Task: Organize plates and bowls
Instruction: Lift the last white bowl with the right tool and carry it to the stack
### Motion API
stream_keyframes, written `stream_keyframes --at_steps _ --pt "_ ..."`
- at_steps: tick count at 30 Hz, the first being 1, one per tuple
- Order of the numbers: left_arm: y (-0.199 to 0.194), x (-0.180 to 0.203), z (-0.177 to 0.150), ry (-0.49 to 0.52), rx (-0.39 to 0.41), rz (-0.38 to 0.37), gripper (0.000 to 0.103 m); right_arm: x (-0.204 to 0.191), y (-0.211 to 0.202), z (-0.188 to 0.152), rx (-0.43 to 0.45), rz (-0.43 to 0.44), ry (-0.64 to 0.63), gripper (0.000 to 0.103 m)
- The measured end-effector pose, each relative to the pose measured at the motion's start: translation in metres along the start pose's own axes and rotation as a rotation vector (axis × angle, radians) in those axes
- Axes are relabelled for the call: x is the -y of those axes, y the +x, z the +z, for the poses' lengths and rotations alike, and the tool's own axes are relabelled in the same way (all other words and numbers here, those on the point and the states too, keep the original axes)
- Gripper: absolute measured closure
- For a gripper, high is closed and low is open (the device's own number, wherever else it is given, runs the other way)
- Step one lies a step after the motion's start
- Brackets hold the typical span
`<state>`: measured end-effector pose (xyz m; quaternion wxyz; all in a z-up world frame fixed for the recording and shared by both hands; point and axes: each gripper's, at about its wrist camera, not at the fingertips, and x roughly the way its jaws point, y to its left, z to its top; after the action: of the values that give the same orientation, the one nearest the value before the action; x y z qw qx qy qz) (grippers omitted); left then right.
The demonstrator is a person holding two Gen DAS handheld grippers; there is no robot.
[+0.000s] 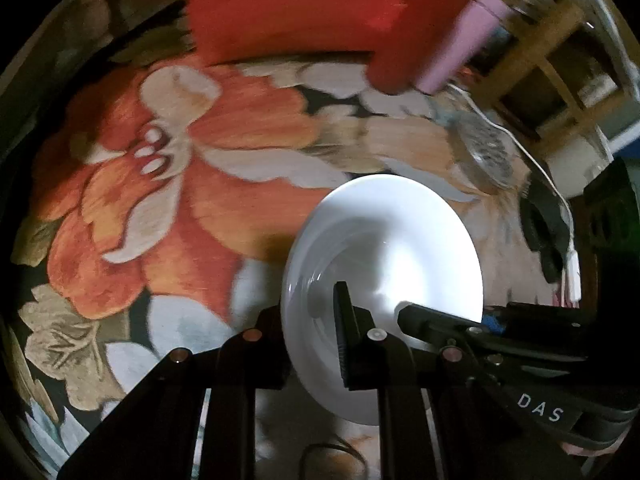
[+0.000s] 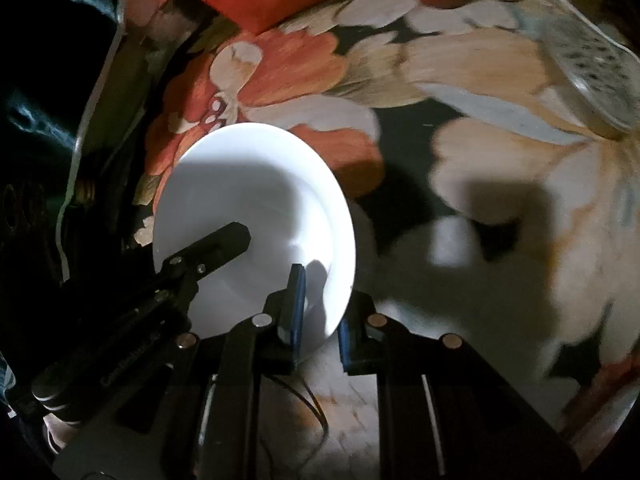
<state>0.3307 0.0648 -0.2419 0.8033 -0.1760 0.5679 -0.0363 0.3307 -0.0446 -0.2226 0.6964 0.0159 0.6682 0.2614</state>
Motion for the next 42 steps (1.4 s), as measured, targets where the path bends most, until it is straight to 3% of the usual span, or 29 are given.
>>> stream_keyframes --at_steps 13,21,31,42 --pt "-0.037 0.127 -0.021 0.219 -0.018 -0.061 0.087 0.056 -0.099 -0.062 0.130 -0.054 0.149 0.087" --pt "-0.033 0.195 -0.046 0.364 -0.050 -0.100 0.087 0.100 -0.137 -0.107 0.204 -0.086 0.238 0.087" --pt "-0.016 0.275 -0.085 0.506 -0.105 -0.174 0.087 0.155 -0.166 -0.172 0.253 -0.125 0.372 0.086" --pt "-0.001 0.342 -0.119 0.596 -0.146 -0.241 0.087 0.204 -0.188 -0.229 0.282 -0.147 0.516 0.085"
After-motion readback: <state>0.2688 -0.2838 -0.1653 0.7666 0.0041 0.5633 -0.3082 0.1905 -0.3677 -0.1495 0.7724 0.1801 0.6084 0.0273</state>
